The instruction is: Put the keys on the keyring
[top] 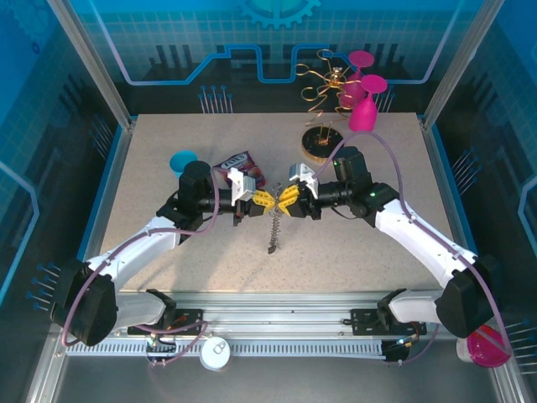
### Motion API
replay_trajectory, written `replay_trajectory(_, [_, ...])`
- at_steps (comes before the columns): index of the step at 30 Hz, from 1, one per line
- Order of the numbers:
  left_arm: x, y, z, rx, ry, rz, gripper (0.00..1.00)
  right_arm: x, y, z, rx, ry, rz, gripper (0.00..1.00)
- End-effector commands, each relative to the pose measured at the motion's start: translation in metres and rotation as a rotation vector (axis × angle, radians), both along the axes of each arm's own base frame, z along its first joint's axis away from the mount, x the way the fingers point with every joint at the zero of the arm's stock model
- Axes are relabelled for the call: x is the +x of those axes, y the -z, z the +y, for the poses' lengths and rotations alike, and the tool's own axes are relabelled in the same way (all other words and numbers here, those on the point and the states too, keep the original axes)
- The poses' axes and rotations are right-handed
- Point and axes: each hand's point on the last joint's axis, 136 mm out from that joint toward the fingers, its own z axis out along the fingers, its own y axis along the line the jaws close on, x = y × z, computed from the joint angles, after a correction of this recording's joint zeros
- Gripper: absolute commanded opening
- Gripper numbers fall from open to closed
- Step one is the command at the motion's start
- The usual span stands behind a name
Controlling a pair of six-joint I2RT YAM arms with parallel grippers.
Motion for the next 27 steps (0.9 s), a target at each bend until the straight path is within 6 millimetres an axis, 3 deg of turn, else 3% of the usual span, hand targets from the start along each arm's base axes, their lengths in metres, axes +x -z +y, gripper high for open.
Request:
replay_trajectory(1, [-0.003,-0.015,-0.003,-0.037,0.039,-0.048,0.00,-0.003,-0.007,0.007,0.042,-0.036,-0.005,0.20])
replay_trajectory(8, [-0.001,-0.017,-0.003,-0.049,0.031,-0.043,0.00,-0.001,-0.003,0.015,0.038,-0.045,-0.007,0.00])
replay_trajectory(11, [0.003,-0.015,-0.002,-0.035,0.009,-0.036,0.00,0.002,-0.004,0.012,0.012,-0.025,-0.025,0.00])
replay_trajectory(16, [0.004,0.009,0.003,0.099,-0.013,-0.013,0.15,-0.007,-0.001,0.005,-0.143,-0.074,-0.071,0.00])
replay_trajectory(23, [0.006,0.024,0.005,0.231,0.002,0.015,0.11,-0.025,0.013,0.013,-0.399,-0.233,-0.135,0.00])
replay_trajectory(27, [0.008,0.026,0.005,0.257,0.004,0.017,0.01,-0.027,0.003,0.024,-0.395,-0.257,-0.167,0.00])
